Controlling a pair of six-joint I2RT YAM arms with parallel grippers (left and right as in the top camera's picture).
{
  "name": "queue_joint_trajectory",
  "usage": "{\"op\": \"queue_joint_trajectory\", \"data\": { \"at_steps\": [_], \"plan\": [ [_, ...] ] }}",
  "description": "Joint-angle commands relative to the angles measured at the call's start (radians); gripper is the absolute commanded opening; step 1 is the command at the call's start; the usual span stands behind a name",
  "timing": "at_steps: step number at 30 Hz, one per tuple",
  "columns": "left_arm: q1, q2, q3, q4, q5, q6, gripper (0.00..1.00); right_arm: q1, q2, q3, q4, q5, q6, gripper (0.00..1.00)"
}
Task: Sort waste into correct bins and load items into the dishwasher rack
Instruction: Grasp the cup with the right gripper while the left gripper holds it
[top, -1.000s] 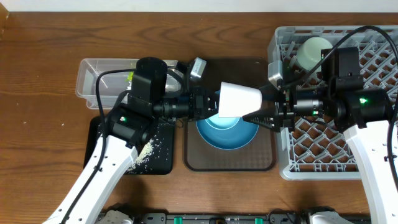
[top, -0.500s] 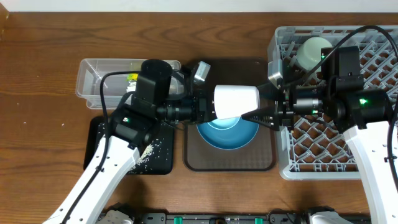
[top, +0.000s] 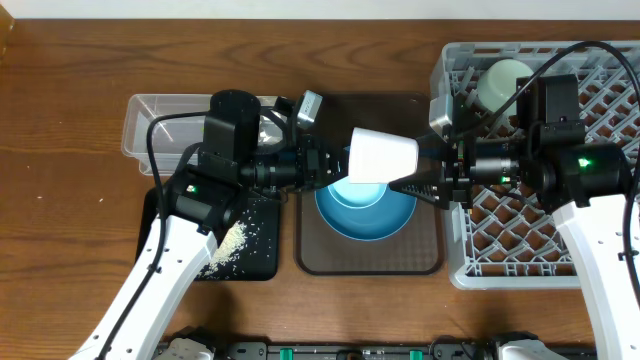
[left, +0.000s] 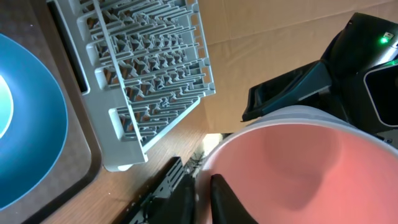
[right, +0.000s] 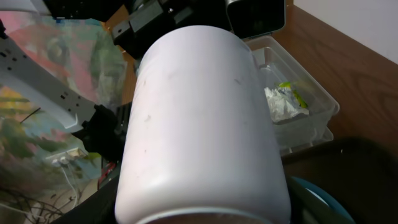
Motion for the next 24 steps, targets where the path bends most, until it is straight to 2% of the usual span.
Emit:
{"op": "queue_joint_trajectory", "data": {
  "at_steps": [1, 18, 22, 24],
  "plan": [
    [0.003, -0.001, -0.001, 0.003, 0.028, 0.014, 0.08, -0.006, -0.002, 0.019, -0.003, -0.003, 0.013, 0.61],
    [0.000, -0.001, -0.001, -0.005, 0.029, 0.029, 0.06, -0.005, -0.002, 0.019, 0.026, -0.016, 0.013, 0.68],
    [0.000, -0.001, -0.001, -0.005, 0.029, 0.029, 0.06, -0.005, -0.002, 0.019, 0.026, -0.016, 0.013, 0.66],
    [0.000, -0.001, -0.001, -0.005, 0.032, 0.029, 0.06, -0.005, -0.002, 0.019, 0.029, -0.017, 0.013, 0.62]
  ]
}}
